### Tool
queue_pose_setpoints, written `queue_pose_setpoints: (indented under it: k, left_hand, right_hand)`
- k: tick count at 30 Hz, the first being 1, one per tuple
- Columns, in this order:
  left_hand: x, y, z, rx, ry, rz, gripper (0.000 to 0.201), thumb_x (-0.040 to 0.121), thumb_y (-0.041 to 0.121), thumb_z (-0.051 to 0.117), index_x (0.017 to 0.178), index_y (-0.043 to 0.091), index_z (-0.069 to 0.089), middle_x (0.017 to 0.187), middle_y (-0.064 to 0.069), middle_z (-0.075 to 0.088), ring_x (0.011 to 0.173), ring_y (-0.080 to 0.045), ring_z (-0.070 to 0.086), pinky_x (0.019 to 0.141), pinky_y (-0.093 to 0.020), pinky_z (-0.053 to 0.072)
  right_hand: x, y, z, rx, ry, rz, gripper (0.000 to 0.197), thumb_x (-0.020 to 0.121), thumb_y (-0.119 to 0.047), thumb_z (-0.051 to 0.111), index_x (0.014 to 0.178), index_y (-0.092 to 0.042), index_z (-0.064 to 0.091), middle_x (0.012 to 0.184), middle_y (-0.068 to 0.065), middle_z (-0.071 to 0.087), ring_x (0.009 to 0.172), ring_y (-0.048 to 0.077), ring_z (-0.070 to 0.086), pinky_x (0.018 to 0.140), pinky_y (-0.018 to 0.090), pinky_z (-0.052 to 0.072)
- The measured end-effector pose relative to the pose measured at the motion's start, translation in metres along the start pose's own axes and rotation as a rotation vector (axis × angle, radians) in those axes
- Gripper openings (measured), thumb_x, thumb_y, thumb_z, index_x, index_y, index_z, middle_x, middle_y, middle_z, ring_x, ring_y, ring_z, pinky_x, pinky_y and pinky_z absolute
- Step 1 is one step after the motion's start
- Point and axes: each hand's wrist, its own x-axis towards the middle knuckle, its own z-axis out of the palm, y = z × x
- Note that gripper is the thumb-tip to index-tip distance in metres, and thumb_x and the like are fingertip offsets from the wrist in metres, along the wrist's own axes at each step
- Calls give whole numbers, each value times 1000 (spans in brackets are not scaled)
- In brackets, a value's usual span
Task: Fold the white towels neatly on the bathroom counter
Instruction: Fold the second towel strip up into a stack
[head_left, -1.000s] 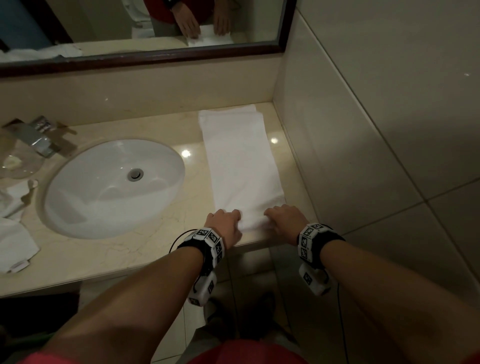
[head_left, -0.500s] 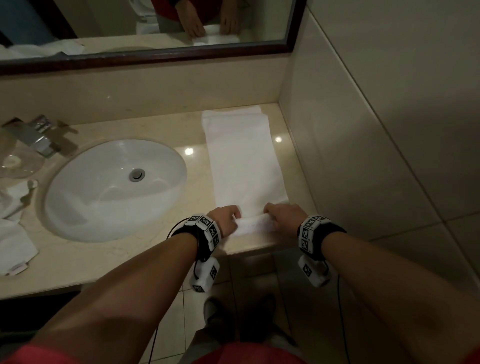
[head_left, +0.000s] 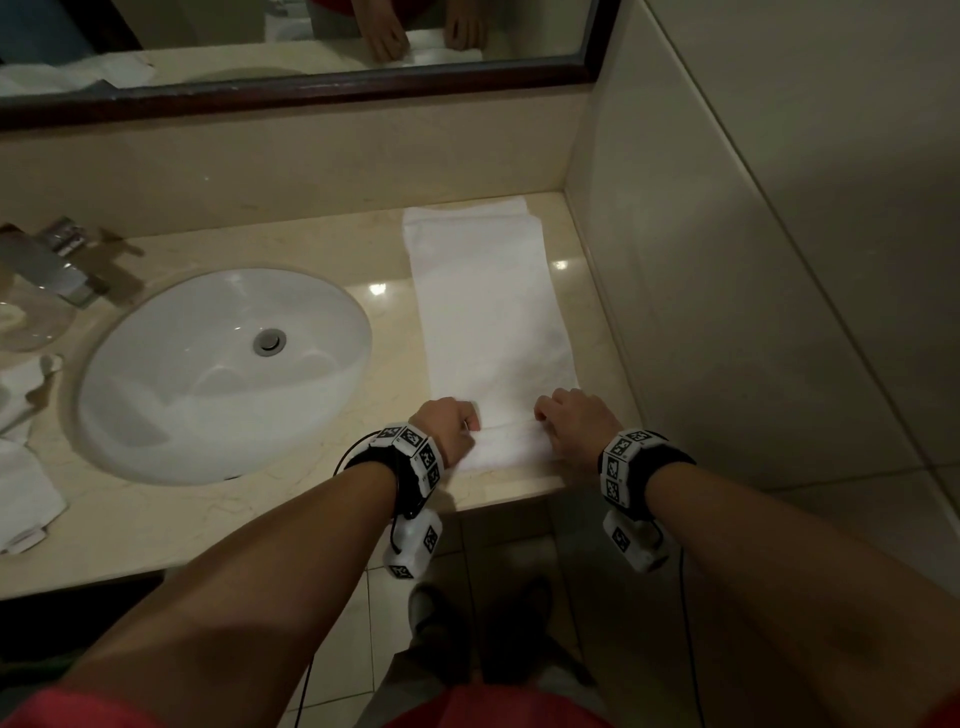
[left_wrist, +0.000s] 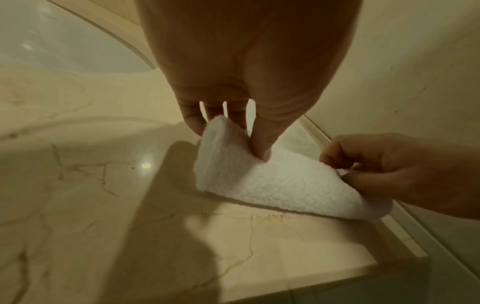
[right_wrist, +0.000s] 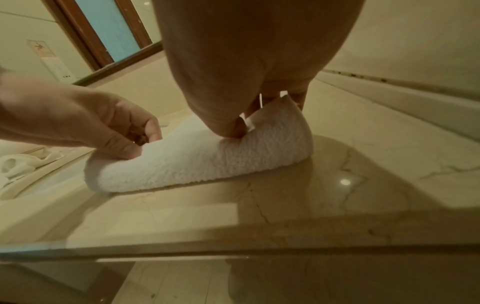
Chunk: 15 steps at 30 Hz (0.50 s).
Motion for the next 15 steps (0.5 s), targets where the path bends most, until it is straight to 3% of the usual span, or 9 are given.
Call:
queue_pose_setpoints:
  k: [2, 7, 11, 15]
  left_hand:
    - [0, 1, 2, 26, 44, -7, 22, 81, 8, 56, 85, 29, 61, 101, 3, 61, 95, -19, 60, 82, -28, 50]
    - [-6, 4, 9, 181, 127, 29, 13, 83, 16, 53, 89, 27, 50, 100, 2, 51, 92, -19, 48, 79, -30, 42]
    - [-18, 13, 13, 329, 204, 168, 12, 88, 14, 52, 97, 21, 54, 103, 0, 51, 95, -21, 45, 80, -32, 39]
    - [-33, 13, 18, 447, 187, 247, 31, 89, 36, 55, 116, 20, 56, 118, -3, 49, 107, -24, 45, 88, -36, 40]
  right_hand:
    - [-2, 0, 2, -37, 48, 5, 19, 95, -24, 47, 111, -19, 55, 109, 5, 52, 96, 22, 48, 80, 33, 38]
    - [-7, -5, -4, -116, 140, 31, 14, 88, -22, 58, 101, -15, 60, 103, 6, 54, 94, 24, 49, 75, 34, 40]
    - [-17, -12, -2, -149, 136, 8, 10, 77, -16, 72, 83, -14, 64, 82, 6, 60, 74, 25, 55, 60, 32, 37]
    - [-32, -13, -1, -131, 155, -20, 12, 82, -21, 63, 94, -17, 61, 90, 5, 60, 81, 25, 54, 65, 34, 37]
